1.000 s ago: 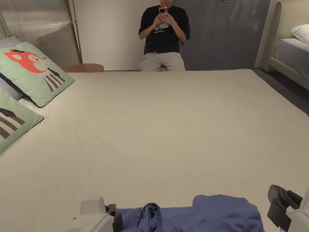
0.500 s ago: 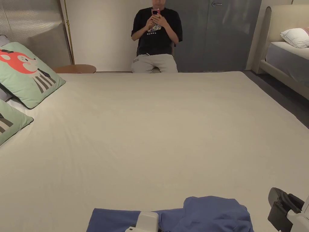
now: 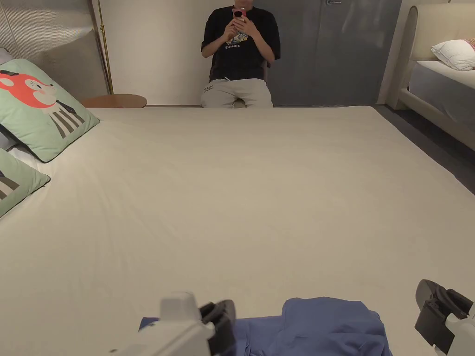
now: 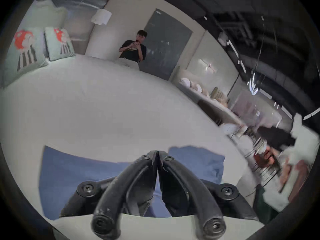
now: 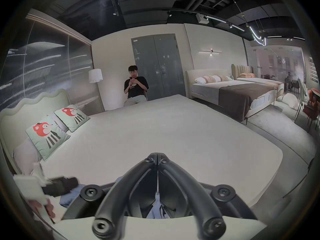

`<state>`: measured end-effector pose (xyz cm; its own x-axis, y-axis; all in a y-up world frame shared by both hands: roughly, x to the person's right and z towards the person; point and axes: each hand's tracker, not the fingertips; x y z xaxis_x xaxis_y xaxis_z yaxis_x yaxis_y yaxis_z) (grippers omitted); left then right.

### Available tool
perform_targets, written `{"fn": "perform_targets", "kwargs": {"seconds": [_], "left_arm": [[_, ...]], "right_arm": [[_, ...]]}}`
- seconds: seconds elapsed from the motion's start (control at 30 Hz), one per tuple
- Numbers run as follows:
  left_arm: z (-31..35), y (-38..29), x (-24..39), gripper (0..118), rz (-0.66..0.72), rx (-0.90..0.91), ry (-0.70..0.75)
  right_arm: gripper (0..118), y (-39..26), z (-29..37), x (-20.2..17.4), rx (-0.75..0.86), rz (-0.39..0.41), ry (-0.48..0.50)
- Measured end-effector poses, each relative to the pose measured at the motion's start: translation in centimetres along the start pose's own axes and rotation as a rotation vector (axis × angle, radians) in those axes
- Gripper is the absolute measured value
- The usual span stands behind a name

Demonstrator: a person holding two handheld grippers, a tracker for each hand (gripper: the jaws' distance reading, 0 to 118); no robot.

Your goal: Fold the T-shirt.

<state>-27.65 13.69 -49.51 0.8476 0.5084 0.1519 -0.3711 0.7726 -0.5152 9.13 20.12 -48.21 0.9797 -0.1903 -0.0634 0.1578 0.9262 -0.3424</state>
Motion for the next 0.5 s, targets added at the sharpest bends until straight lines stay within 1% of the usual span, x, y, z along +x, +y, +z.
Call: {"fn": "perform_targets", "kwargs": {"seconds": [0.1, 0.13, 0.17, 0.2, 0.23, 0.3, 0.33, 0.43, 0.5], "left_arm": [[3.1, 2.7, -5.9, 1, 0.127, -0.015, -0.058], [4.1, 3.3, -7.8, 6, 0.164, -0.013, -0.076], [4.9, 4.0, -8.6, 17, 0.189, -0.033, -0.082], [5.5, 4.4, -10.1, 44, 0.213, -0.068, -0.092], [5.9, 4.6, -11.6, 68, 0.225, -0.101, -0.095], [6.1, 4.3, -13.9, 112, 0.267, -0.154, -0.088], [6.2, 4.0, -15.1, 110, 0.292, -0.175, -0.094], [6.3, 3.3, -17.9, 111, 0.410, -0.192, -0.103], [5.8, 2.6, -19.6, 111, 0.467, -0.223, -0.106]], "right_arm": [[1, -0.2, -0.4, -0.6, 0.000, 0.002, 0.012], [1, -0.3, -0.6, -0.9, -0.004, 0.002, 0.019], [1, -0.4, -0.7, -1.2, -0.008, 0.003, 0.025], [1, -0.5, -1.0, -1.5, -0.014, 0.007, 0.033], [1, -0.7, -1.1, -1.9, -0.019, 0.012, 0.042], [1, -0.9, -1.2, -2.5, -0.030, 0.020, 0.059], [1, -0.9, -1.4, -2.8, -0.032, 0.025, 0.065], [1, -0.9, -1.3, -3.4, -0.035, 0.034, 0.074], [1, -0.9, -1.8, -2.7, -0.035, 0.038, 0.077]]}}
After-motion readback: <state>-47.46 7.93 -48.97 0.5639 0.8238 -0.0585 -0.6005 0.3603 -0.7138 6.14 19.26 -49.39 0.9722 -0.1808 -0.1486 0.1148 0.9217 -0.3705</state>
